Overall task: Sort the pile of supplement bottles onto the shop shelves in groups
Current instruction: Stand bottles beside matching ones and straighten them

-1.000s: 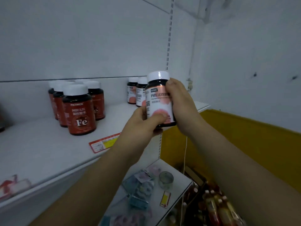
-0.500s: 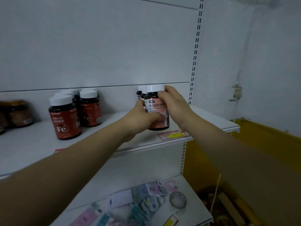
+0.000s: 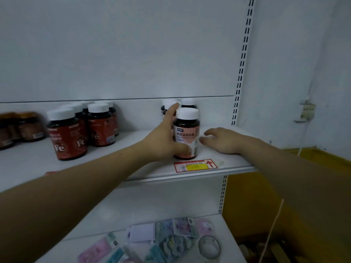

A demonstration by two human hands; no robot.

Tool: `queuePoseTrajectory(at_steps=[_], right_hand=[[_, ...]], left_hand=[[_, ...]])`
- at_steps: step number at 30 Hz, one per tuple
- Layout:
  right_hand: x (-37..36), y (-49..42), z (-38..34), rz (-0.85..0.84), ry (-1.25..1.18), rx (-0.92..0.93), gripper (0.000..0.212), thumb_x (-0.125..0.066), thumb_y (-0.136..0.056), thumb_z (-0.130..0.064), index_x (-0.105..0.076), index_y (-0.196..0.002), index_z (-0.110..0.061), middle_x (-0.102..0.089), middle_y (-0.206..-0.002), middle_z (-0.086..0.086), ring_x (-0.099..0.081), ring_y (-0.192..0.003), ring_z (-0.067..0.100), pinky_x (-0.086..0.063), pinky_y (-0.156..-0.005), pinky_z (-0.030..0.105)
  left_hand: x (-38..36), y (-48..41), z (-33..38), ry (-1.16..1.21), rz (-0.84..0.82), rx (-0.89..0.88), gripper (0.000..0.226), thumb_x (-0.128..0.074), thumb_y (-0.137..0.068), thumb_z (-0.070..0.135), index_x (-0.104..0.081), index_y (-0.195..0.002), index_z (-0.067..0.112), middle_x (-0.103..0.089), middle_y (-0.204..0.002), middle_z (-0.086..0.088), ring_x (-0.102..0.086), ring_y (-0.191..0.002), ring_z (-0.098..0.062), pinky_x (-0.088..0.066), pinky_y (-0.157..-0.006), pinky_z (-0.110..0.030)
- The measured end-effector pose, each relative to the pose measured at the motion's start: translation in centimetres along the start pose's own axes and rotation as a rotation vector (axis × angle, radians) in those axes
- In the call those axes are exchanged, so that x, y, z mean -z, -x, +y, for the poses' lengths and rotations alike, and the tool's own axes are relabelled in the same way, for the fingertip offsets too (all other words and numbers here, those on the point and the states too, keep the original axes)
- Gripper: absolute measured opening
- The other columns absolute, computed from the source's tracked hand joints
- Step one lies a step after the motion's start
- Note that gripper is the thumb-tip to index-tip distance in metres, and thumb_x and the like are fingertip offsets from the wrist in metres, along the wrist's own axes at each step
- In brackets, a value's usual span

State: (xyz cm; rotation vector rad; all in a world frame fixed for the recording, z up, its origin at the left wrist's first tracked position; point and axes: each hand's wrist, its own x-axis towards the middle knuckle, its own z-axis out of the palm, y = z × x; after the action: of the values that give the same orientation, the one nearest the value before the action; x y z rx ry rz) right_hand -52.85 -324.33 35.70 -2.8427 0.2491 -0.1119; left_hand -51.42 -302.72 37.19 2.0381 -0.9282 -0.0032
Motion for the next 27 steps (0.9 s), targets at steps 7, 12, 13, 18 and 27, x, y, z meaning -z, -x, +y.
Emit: queuePoseTrajectory(at_steps=[7, 12, 13, 18, 27], right_hand=[[-0.7, -1.3, 1.3, -0.032, 0.137, 0.072, 0.073, -0.027, -0.083, -0.078, -0.037, -0.142, -0.036, -0.04, -0.146, 0.006, -0.043, -0.127, 0.03, -0.036, -0.102, 0.045], [-0.9, -1.8, 1.7, -0.024, 0.116, 0.084, 0.059, -0.029, -0.091, -0.062, -0.038, -0.142, -0.034, -0.038, -0.148, 0.006, -0.039, -0.13, 0.031, -0.031, -0.105, 0.047], [-0.9, -1.9, 1.7, -0.027, 0.118, 0.084, 0.058, -0.028, -0.092, -0.059, -0.036, -0.143, -0.033, -0.036, -0.149, 0.006, -0.038, -0.131, 0.031, -0.03, -0.106, 0.048], [-0.9, -1.9, 1.8, -0.038, 0.111, 0.08, 0.059, -0.028, -0.092, -0.058, -0.034, -0.145, -0.032, -0.035, -0.149, 0.006, -0.035, -0.133, 0.032, -0.027, -0.108, 0.049], [-0.8, -2.1, 1.9, -0.054, 0.104, 0.082, 0.063, -0.031, -0.09, -0.061, -0.028, -0.148, -0.034, -0.029, -0.152, 0.005, -0.029, -0.137, 0.031, -0.023, -0.111, 0.05]], left_hand=[[-1.5, -2.8, 0.9, -0.148, 0.151, -0.038, 0.09, -0.078, -0.074, 0.021, -0.022, -0.144, 0.033, -0.049, -0.115, 0.011, -0.054, -0.102, -0.008, -0.049, -0.088, -0.027], [-1.3, -4.8, 0.2, -0.514, 0.306, -0.065, 0.085, -0.08, -0.069, 0.041, -0.037, -0.139, 0.022, -0.041, -0.137, -0.003, -0.039, -0.123, -0.02, -0.037, -0.106, -0.037], [-1.3, -5.2, -0.1, -0.576, 0.318, -0.059, 0.087, -0.08, -0.068, 0.043, -0.036, -0.14, 0.022, -0.037, -0.14, -0.003, -0.034, -0.128, -0.021, -0.034, -0.108, -0.038], [-1.1, -7.4, -1.0, -0.714, 0.329, 0.028, 0.09, -0.077, -0.068, 0.05, -0.031, -0.143, 0.03, -0.023, -0.148, -0.007, -0.018, -0.138, -0.026, -0.022, -0.113, -0.041], [-2.2, -9.6, -1.6, -0.792, 0.384, 0.142, 0.09, -0.069, -0.074, 0.056, -0.022, -0.147, 0.031, -0.014, -0.154, -0.007, 0.003, -0.143, -0.031, -0.013, -0.114, -0.05]])
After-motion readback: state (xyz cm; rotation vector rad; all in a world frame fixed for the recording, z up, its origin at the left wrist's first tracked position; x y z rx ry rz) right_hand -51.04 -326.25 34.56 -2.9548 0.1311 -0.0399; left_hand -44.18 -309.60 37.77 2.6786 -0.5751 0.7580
